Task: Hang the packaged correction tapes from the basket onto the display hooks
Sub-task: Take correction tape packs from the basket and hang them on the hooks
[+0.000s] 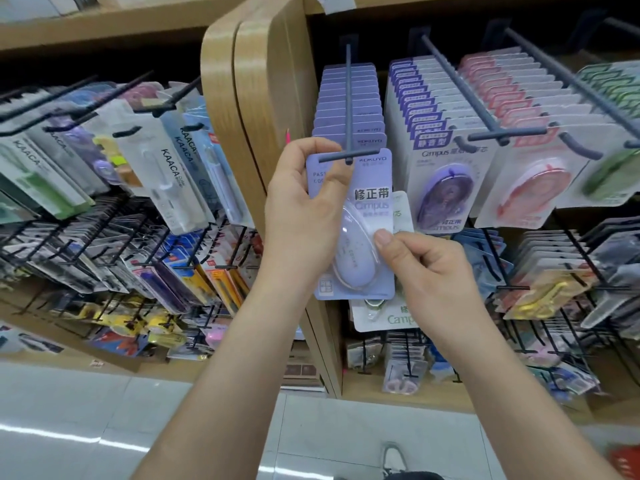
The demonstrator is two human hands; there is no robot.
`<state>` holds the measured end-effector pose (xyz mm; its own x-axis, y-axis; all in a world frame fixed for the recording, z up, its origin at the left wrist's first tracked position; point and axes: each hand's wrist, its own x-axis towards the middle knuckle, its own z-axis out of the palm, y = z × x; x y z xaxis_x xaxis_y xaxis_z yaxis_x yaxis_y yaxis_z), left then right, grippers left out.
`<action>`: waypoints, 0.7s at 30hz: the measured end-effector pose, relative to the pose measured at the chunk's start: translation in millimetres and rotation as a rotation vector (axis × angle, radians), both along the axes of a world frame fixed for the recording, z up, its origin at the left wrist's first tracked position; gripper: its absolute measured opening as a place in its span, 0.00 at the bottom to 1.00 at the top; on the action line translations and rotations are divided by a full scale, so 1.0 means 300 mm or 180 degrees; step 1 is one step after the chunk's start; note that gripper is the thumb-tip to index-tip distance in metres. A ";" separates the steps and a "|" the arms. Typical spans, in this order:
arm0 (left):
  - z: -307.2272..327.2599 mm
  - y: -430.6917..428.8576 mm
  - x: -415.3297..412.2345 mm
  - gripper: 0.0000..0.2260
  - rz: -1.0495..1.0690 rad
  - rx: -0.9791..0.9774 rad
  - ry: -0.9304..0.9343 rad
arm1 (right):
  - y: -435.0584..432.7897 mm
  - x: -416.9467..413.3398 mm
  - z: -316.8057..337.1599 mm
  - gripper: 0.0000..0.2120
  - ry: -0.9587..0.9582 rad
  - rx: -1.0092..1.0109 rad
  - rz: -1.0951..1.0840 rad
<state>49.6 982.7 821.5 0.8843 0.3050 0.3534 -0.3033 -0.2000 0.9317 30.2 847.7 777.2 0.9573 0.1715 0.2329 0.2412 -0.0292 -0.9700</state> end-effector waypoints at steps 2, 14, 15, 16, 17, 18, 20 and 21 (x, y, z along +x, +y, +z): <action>-0.010 0.004 -0.023 0.12 -0.0077 0.0269 0.0014 | 0.001 0.002 0.001 0.22 0.0009 0.0110 0.0010; -0.070 0.032 -0.139 0.31 -0.0041 0.1349 0.0613 | -0.018 0.028 -0.001 0.15 0.0334 0.0031 0.0204; -0.075 0.033 -0.130 0.31 -0.0030 0.1407 0.0618 | -0.025 0.035 -0.002 0.13 0.0308 -0.0038 0.0216; -0.079 0.033 -0.120 0.32 -0.0006 0.1482 0.0628 | -0.032 0.039 -0.003 0.11 0.0288 -0.0112 0.0200; -0.084 0.032 -0.109 0.32 0.0039 0.1593 0.0641 | -0.037 0.045 -0.008 0.08 0.0284 -0.0168 0.0159; -0.089 0.029 -0.097 0.33 0.0089 0.1742 0.0648 | -0.041 0.050 -0.012 0.05 0.0292 -0.0202 0.0150; -0.091 0.015 -0.084 0.33 0.0208 0.2058 0.0683 | -0.046 0.054 -0.023 0.11 0.0310 -0.0315 0.0155; -0.089 0.008 -0.081 0.33 0.0277 0.2186 0.0695 | -0.052 0.052 -0.029 0.15 0.0311 -0.0417 0.0131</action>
